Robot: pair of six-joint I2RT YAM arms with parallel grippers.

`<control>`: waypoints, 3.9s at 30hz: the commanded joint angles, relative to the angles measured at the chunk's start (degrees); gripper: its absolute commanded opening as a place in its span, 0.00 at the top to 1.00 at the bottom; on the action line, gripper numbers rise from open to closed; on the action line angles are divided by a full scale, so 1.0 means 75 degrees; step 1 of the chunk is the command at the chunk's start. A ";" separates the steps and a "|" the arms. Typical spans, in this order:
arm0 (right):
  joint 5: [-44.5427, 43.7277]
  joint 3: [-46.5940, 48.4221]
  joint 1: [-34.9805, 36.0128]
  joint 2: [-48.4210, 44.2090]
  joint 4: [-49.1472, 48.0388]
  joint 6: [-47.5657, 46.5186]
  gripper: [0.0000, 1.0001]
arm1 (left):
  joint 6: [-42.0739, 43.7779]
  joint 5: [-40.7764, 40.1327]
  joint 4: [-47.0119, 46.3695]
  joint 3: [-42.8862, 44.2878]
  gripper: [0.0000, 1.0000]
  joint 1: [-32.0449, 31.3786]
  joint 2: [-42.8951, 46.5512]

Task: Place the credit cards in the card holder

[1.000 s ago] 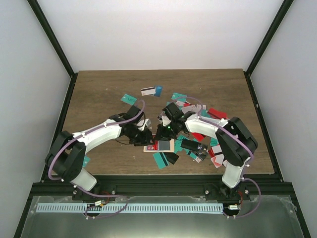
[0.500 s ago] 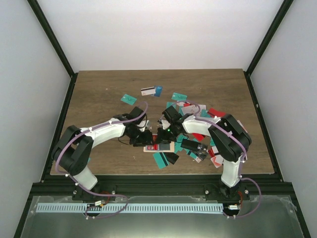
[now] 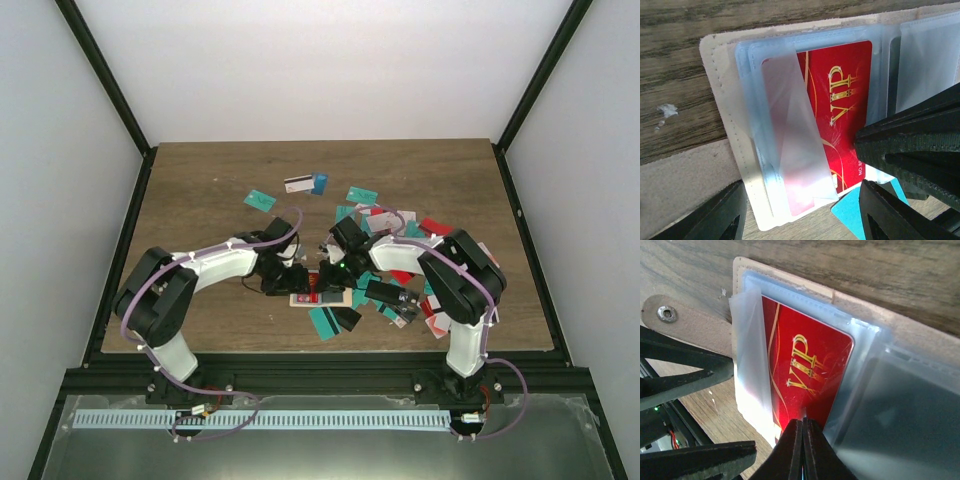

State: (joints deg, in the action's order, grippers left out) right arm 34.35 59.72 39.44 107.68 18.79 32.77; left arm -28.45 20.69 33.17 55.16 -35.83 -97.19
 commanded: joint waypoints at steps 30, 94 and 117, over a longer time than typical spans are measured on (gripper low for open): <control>0.0010 -0.0558 -0.0078 0.0049 0.0114 -0.0219 0.99 | -0.0362 0.0196 -0.0425 0.0239 0.56 -0.0365 0.0077; 0.0012 -0.0730 -0.0357 0.0133 0.0209 -0.0525 0.99 | -0.0150 -0.0157 0.0272 0.0591 0.40 -0.0567 -0.0509; 0.0416 -0.1140 -0.0357 0.0247 -0.0124 -0.0271 0.99 | -0.0701 0.0391 -0.0624 0.0206 0.37 -0.0661 -0.0741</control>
State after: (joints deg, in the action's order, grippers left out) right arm 40.21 54.00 35.75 106.17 16.53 29.91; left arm -31.59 21.50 32.25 59.05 -40.12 -100.64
